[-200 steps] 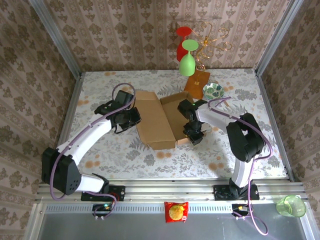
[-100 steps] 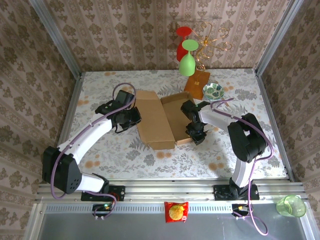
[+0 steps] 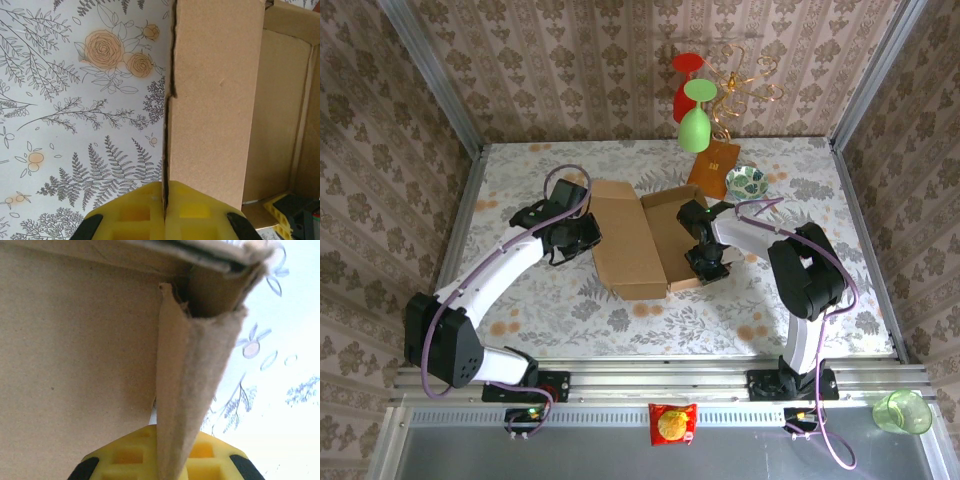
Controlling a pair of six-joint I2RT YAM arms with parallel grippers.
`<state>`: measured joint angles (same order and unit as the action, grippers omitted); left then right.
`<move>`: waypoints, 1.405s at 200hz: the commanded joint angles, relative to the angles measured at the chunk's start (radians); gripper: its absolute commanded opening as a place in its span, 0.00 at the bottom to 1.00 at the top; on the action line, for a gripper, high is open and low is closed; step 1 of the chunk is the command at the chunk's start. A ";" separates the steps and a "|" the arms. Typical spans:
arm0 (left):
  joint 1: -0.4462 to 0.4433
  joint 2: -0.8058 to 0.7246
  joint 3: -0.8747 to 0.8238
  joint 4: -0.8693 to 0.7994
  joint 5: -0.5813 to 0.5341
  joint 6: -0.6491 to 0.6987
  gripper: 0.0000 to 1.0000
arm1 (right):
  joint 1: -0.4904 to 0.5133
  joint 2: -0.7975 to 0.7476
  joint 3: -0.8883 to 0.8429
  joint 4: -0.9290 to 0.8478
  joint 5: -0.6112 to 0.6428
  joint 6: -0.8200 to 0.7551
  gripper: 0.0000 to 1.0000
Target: Fold the paper box
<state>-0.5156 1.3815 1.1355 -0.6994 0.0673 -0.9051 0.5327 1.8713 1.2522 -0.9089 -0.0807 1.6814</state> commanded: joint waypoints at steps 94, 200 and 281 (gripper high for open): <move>0.009 0.100 0.238 -0.198 -0.078 0.256 0.00 | 0.059 -0.049 0.086 -0.051 -0.097 0.037 0.66; 0.019 0.228 0.479 -0.375 -0.104 0.577 0.00 | 0.061 -0.194 0.178 0.037 0.124 -0.227 0.72; -0.019 0.309 0.621 -0.386 -0.140 1.119 0.00 | -0.030 -0.394 -0.089 0.653 0.082 -1.182 0.69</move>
<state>-0.5144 1.6730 1.7138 -1.0779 -0.0429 -0.0448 0.5240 1.5566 1.1908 -0.4244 -0.0284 0.9325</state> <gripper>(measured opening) 0.054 0.680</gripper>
